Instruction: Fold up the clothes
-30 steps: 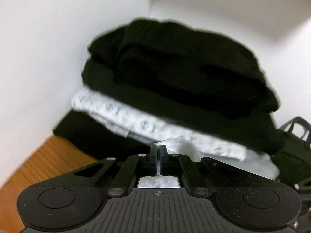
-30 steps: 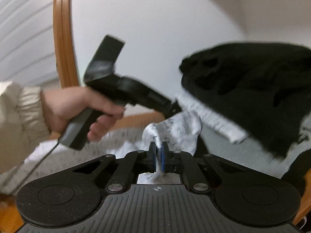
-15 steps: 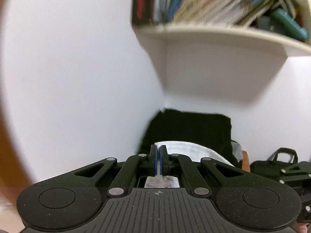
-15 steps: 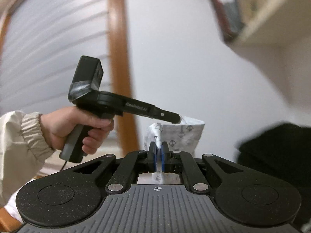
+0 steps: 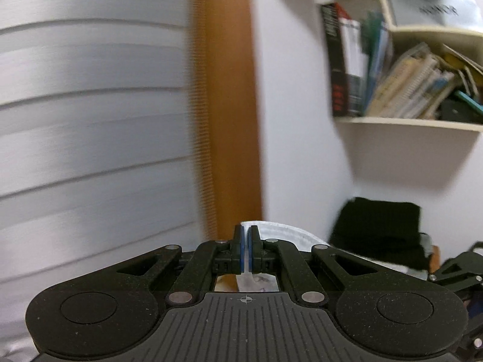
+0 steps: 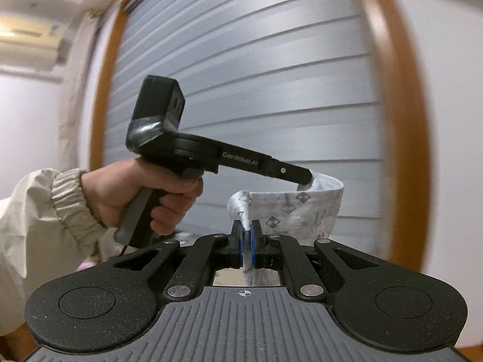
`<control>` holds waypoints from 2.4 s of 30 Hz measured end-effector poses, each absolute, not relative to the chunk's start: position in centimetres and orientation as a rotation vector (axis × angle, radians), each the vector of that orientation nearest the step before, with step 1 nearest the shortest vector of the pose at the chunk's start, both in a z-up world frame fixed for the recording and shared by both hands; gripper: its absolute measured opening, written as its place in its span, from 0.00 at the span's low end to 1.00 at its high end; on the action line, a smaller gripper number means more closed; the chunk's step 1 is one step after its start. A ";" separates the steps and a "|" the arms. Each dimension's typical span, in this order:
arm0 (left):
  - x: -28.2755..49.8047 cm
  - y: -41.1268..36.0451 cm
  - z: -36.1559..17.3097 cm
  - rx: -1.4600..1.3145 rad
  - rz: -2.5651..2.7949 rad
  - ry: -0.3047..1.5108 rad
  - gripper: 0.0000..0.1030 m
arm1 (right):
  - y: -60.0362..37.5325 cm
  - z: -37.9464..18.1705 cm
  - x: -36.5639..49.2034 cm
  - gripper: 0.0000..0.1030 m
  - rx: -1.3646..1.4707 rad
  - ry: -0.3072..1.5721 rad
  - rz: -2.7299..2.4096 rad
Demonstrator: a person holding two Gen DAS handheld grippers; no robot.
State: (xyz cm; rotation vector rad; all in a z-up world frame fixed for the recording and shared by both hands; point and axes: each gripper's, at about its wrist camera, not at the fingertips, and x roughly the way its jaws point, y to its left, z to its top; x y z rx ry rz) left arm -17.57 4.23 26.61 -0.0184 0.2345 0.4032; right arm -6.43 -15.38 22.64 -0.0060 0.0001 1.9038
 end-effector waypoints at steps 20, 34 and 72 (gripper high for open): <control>-42.6 12.7 16.3 -0.270 0.645 0.243 0.02 | -8.5 18.2 -14.4 0.06 -0.300 0.052 2.168; -47.5 15.6 6.9 -0.431 0.728 0.369 0.04 | -3.4 9.2 -23.2 0.21 -0.469 0.239 2.223; -46.6 5.1 2.8 -0.289 0.826 0.606 0.62 | -9.6 1.0 -1.4 0.62 -0.548 0.444 1.838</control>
